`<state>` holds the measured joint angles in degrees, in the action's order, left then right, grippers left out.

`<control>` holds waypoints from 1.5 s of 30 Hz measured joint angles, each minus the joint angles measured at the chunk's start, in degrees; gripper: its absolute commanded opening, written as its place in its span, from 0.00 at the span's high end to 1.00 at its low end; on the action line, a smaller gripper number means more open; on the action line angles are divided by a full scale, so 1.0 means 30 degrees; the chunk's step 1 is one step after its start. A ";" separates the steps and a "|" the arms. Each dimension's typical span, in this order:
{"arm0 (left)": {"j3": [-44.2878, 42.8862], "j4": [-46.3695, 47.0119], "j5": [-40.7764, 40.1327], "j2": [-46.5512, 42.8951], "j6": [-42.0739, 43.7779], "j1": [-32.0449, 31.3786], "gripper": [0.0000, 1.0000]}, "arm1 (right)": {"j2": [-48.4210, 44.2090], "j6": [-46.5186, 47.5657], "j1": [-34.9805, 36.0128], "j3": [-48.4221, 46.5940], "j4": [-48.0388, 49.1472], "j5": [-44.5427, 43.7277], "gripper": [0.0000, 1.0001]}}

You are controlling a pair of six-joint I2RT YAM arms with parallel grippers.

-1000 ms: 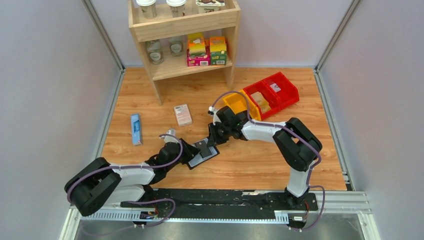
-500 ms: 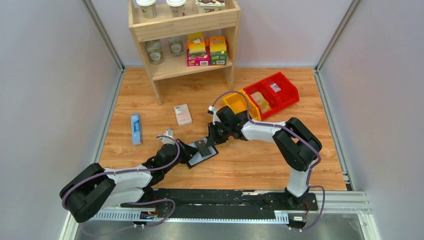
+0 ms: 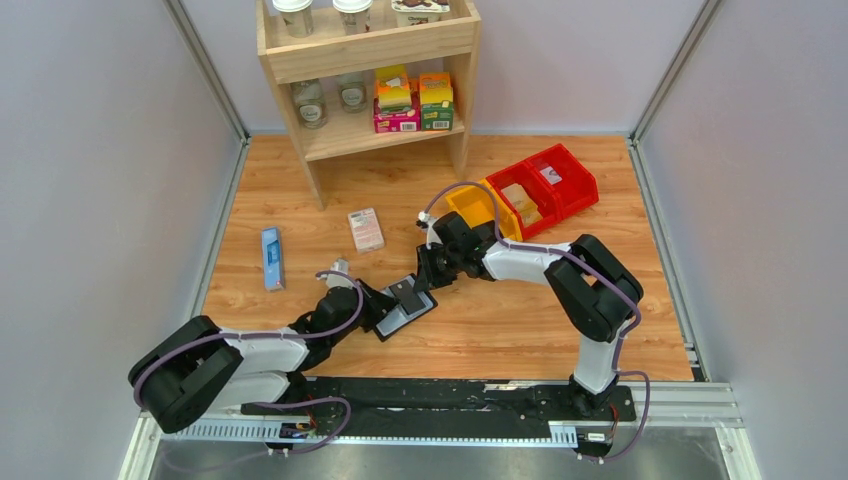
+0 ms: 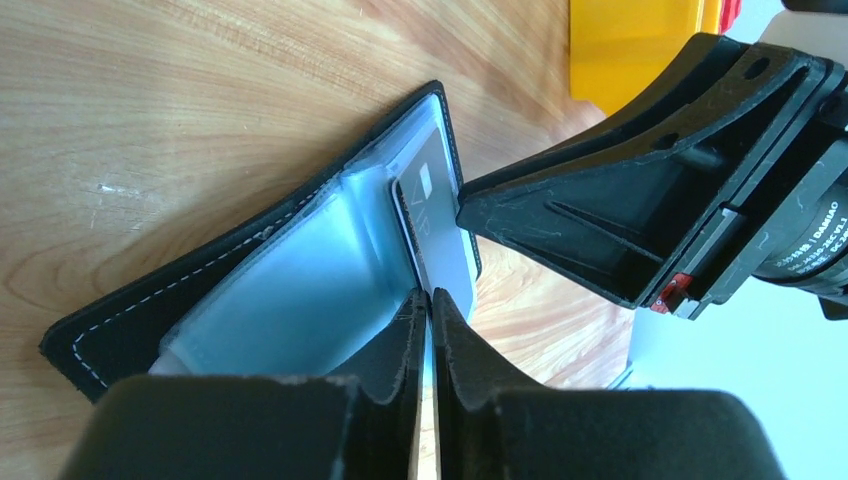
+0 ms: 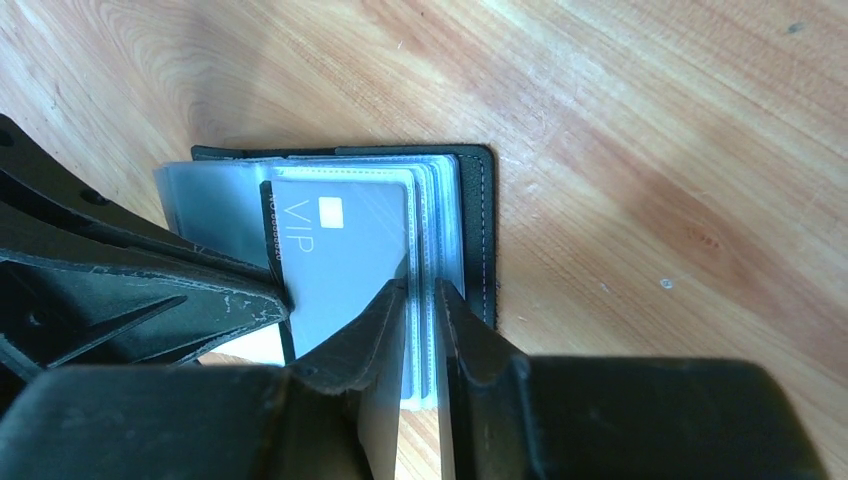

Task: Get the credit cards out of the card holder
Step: Remove the credit card from the card holder.

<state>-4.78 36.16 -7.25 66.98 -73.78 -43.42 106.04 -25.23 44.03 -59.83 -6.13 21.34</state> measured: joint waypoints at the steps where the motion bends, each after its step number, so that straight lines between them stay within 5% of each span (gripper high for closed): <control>1: -0.0007 0.0087 0.0036 0.0131 -0.0087 0.0007 1.00 | 0.0000 -0.0007 -0.0007 0.0000 0.0007 -0.0015 0.80; 9: 0.0240 0.0204 0.0036 -0.0510 -0.0466 0.0000 1.00 | 0.0058 -0.0153 -0.0022 -0.0007 0.0109 0.0036 0.83; 22: 0.0627 -0.5639 -0.0532 -0.7606 -0.1195 0.0000 1.00 | 0.0568 -0.0619 -0.0153 -0.0073 0.0189 -0.0066 0.84; 34: 0.0525 -0.8502 -0.0568 -0.6936 -0.0925 0.0000 1.00 | -0.0284 -0.0459 -0.0087 -0.0073 -0.0656 -0.0284 0.66; 45: 0.0459 -0.8502 -0.0554 -0.6710 -0.0780 0.0000 1.00 | -0.2178 0.0168 0.1005 -0.0109 -0.0867 -0.0189 0.72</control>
<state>-3.40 10.66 -8.91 46.85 -76.12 -43.42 99.50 -24.73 47.05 -60.16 -8.73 20.78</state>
